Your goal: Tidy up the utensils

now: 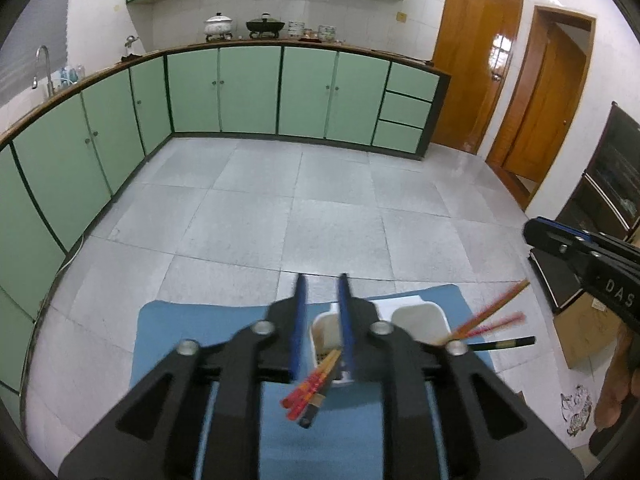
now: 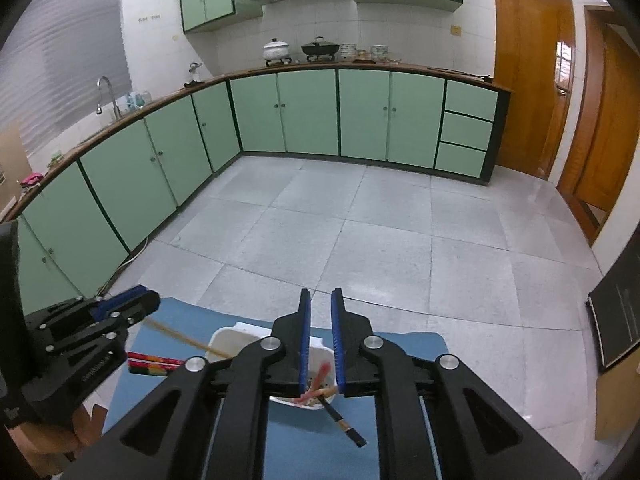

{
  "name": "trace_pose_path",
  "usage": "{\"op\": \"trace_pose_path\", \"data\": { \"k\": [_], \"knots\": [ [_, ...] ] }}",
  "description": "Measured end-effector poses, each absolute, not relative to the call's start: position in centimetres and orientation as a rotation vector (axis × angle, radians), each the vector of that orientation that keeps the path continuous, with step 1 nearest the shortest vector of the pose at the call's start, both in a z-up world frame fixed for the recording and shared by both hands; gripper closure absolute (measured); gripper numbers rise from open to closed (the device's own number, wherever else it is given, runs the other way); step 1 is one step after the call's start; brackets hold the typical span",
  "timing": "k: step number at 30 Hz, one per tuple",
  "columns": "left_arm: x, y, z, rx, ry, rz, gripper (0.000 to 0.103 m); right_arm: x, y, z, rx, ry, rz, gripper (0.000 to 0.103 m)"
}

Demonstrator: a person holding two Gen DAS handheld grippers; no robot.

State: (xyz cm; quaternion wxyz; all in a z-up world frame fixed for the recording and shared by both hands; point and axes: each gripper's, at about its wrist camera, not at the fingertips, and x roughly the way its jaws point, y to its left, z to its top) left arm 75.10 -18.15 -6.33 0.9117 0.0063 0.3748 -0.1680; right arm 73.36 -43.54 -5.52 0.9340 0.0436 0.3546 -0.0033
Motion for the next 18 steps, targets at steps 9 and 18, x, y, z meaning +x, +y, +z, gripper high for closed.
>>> {"op": "trace_pose_path", "data": {
  "k": [9, 18],
  "knots": [
    [72.9, -15.1, -3.8, -0.007, 0.706, -0.312, 0.048, 70.2, -45.4, -4.5, 0.114, 0.678, -0.031, 0.082],
    [63.0, -10.7, -2.1, 0.022, 0.608, -0.299, 0.009, 59.1, -44.6, -3.2, 0.029, 0.528, -0.077, 0.02]
  ]
}}
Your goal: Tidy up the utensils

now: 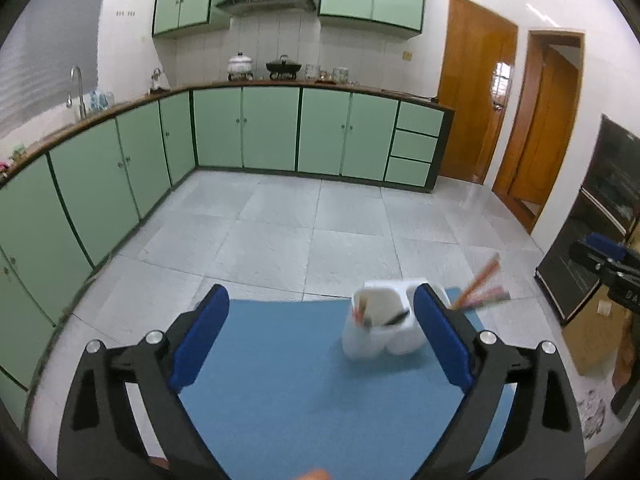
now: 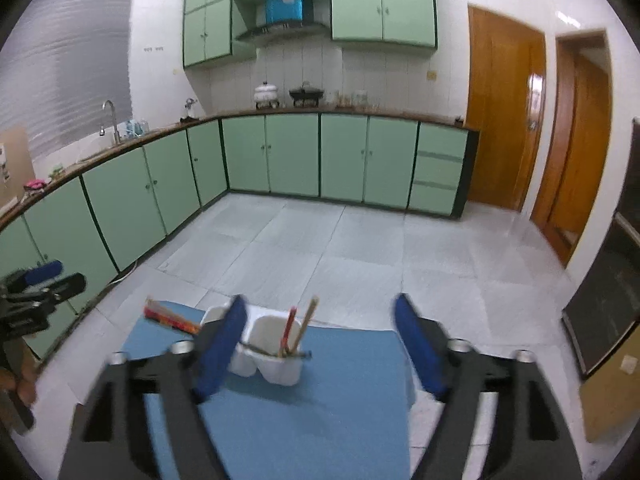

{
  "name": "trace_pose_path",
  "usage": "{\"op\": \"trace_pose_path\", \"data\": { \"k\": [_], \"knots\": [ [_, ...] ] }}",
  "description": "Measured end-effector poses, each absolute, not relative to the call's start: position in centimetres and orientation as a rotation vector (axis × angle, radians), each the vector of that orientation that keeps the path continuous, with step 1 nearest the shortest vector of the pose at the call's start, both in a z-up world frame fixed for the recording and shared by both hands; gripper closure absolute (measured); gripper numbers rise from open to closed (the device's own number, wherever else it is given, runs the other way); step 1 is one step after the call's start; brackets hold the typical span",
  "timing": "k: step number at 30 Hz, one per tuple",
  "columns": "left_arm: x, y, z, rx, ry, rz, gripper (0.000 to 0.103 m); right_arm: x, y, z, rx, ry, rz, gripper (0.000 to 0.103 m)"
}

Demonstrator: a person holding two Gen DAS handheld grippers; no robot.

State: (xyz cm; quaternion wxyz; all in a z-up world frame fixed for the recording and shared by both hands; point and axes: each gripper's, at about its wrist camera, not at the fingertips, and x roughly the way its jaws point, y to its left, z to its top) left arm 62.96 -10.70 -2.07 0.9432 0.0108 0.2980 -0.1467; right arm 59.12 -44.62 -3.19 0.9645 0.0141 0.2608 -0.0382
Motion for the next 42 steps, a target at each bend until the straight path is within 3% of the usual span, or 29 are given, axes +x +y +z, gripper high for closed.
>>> {"op": "trace_pose_path", "data": {
  "k": [3, 14, 22, 42],
  "knots": [
    [57.9, -9.1, -2.3, 0.023, 0.559, -0.272, 0.006, 54.1, -43.4, -3.5, 0.007, 0.461, -0.08, 0.005],
    [39.0, -4.7, -4.1, -0.012, 0.442, -0.111, 0.005, 35.7, -38.1, -9.2, -0.006, 0.406, -0.189, 0.006],
    [26.9, -4.0, -7.9, -0.027, 0.513, -0.088, 0.005, 25.1, -34.8, -13.6, 0.07, 0.478, -0.138, 0.006],
    [7.6, -1.2, -3.1, -0.005, 0.423, -0.009, 0.005, 9.3, -32.2, -7.3, 0.088, 0.34, -0.19, 0.006]
  ]
}}
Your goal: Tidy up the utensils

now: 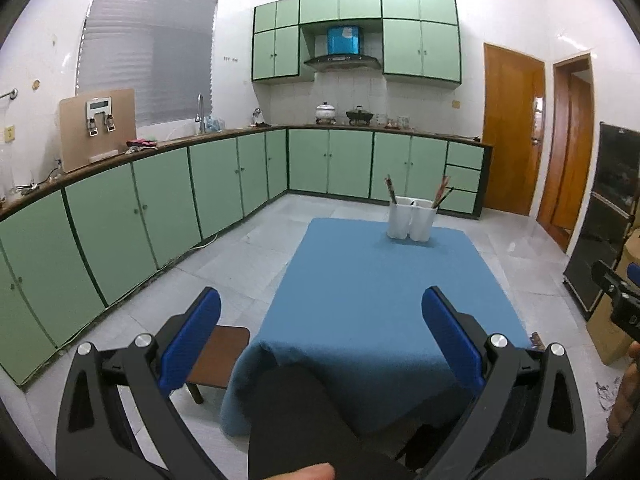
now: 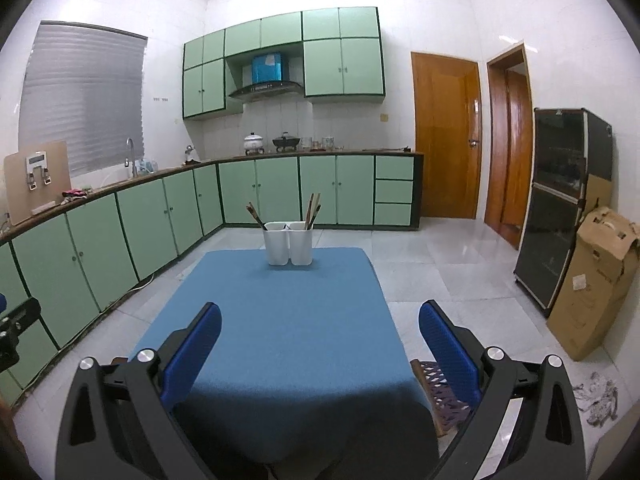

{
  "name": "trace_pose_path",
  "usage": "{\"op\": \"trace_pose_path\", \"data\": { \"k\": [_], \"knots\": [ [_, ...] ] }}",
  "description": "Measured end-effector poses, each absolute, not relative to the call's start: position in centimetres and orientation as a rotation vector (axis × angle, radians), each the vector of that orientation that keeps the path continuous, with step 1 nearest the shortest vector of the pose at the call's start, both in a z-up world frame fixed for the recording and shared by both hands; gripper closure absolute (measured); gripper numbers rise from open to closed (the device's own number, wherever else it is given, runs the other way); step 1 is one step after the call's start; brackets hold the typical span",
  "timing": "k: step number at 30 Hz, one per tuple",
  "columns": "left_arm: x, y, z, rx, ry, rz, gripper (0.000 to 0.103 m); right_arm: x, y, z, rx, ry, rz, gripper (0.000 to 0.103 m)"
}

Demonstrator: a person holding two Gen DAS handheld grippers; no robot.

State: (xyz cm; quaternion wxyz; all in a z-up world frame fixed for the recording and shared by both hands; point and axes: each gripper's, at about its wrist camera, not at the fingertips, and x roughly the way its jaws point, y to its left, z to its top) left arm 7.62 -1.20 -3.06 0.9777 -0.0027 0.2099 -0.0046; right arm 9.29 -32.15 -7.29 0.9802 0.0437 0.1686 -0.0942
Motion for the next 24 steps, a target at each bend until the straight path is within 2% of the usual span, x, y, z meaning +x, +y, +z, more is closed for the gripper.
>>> {"op": "trace_pose_path", "data": {
  "k": [13, 24],
  "knots": [
    [0.5, -0.5, -0.3, -0.021, 0.331, 0.036, 0.005, 4.4, -30.8, -5.2, 0.101, 0.267, -0.152, 0.006],
    [-1.6, -0.4, 0.2, -0.042, 0.301, 0.061, 0.005, 3.6, -30.5, -4.9, 0.096, 0.242, -0.141, 0.006]
  ]
}}
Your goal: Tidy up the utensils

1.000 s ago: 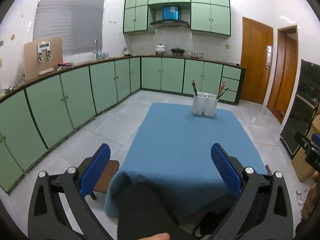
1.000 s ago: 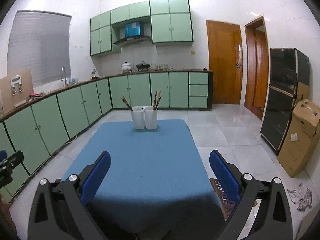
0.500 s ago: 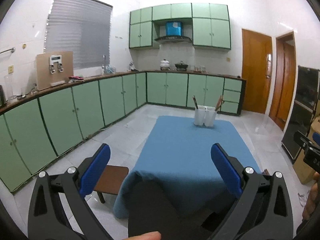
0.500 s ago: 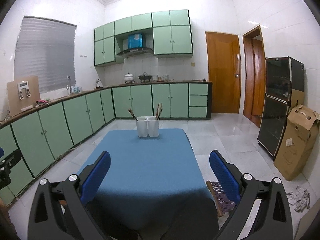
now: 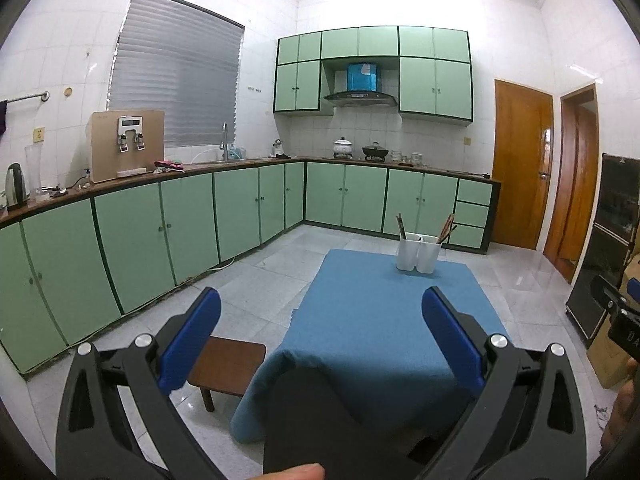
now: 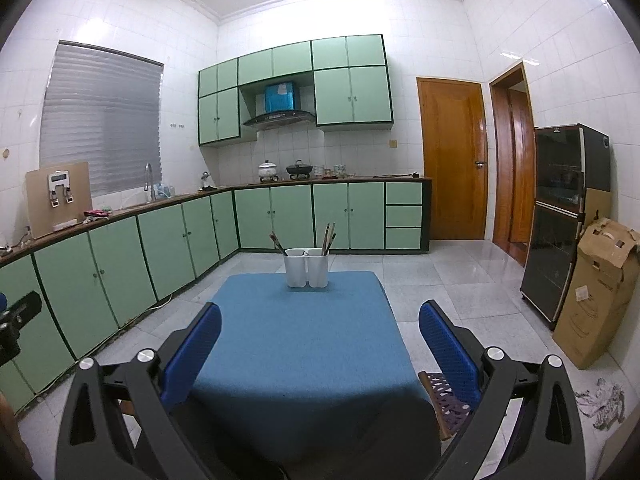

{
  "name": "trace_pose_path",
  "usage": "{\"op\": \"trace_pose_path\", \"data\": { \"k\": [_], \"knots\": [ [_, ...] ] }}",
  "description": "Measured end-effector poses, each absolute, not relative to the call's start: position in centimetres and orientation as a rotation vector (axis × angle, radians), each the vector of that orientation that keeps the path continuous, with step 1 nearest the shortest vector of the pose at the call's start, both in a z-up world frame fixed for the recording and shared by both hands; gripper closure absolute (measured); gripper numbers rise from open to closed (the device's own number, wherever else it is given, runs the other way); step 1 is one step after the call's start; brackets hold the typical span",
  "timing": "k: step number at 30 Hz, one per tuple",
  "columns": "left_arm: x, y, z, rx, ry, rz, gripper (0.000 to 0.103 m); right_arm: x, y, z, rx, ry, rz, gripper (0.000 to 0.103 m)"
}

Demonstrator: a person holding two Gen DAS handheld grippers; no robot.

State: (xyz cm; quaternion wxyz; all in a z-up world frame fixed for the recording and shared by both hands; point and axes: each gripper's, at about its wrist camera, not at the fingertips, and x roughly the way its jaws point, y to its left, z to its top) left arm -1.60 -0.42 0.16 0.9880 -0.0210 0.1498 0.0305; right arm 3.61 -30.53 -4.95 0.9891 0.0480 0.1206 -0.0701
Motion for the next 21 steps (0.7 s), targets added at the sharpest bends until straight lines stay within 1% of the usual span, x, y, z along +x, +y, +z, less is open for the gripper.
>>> {"op": "trace_pose_path", "data": {
  "k": [21],
  "knots": [
    [-1.51, -1.27, 0.22, -0.028, 0.308, 0.068, 0.005, 2.7, -30.62, -5.4, 0.095, 0.243, -0.136, 0.006]
  ]
}}
